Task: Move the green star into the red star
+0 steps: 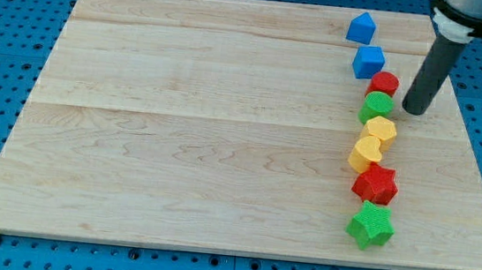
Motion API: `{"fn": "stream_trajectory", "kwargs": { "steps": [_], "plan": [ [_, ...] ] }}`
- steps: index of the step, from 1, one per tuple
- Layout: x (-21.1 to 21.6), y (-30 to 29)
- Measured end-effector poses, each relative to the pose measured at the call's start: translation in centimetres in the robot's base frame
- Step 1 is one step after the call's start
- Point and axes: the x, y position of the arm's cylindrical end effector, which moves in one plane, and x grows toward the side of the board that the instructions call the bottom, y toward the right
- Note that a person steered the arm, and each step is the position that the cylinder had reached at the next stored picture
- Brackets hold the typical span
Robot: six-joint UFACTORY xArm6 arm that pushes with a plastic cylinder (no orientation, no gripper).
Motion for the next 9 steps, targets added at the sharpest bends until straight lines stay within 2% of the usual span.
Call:
{"fn": "stream_trajectory", "kwargs": {
  "steps": [3,4,9],
  "plan": [
    [0.1,4.7],
    [2.7,4.7],
    [4.5,5.0]
  ]
}}
